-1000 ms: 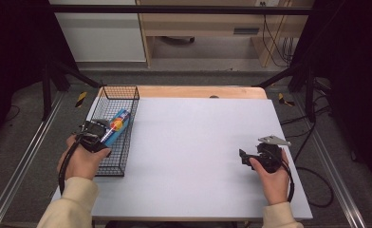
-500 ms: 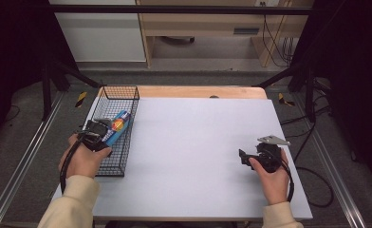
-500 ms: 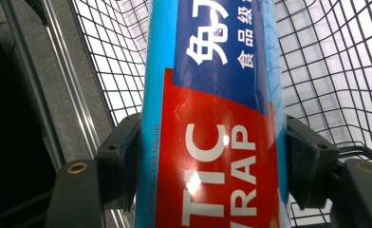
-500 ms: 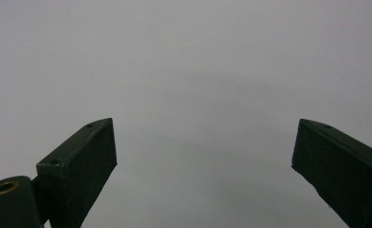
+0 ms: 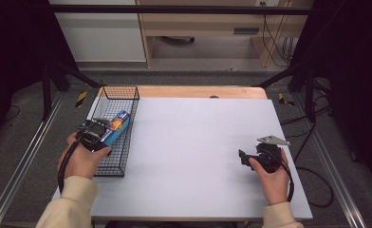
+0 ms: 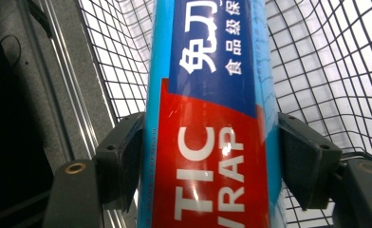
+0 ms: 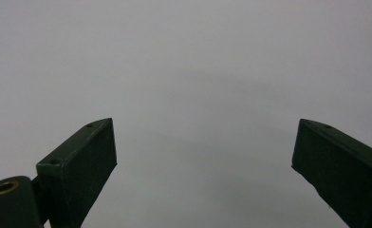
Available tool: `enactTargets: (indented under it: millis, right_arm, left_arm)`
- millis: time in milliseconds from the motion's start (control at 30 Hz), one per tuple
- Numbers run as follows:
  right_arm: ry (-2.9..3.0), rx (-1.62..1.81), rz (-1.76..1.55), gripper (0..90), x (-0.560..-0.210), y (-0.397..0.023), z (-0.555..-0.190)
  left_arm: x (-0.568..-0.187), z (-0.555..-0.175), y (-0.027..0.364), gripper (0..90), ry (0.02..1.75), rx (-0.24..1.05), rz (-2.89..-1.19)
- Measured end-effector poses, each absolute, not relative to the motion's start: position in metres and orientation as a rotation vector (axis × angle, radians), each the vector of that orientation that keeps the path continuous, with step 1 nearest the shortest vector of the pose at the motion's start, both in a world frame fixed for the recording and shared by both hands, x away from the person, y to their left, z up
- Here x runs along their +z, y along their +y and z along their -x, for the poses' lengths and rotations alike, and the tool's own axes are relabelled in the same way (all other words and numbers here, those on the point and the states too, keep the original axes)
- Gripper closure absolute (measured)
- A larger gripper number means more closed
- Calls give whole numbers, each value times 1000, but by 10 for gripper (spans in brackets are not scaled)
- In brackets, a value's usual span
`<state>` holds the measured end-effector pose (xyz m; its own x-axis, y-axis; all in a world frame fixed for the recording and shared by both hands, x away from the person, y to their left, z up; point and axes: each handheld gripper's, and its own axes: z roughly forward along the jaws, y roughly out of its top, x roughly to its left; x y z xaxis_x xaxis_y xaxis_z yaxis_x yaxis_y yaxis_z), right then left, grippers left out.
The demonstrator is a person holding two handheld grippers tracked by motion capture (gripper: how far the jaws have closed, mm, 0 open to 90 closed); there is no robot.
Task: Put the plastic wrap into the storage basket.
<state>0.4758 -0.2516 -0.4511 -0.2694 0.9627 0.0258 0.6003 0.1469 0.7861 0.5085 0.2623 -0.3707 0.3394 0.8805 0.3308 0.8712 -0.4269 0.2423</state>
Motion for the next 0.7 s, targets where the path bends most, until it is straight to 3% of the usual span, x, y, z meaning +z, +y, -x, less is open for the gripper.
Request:
enactTargets:
  millis: [467,700]
  right_arm:
    - [1939,963,-1490,76,-451,-251,-476]
    - [1940,966,-1486,73,-451,-251,-475]
  left_arm:
    - [-366,-505,268,296,1647,661,-2508]
    - [-360,-498,271,190,1605,701,-2460]
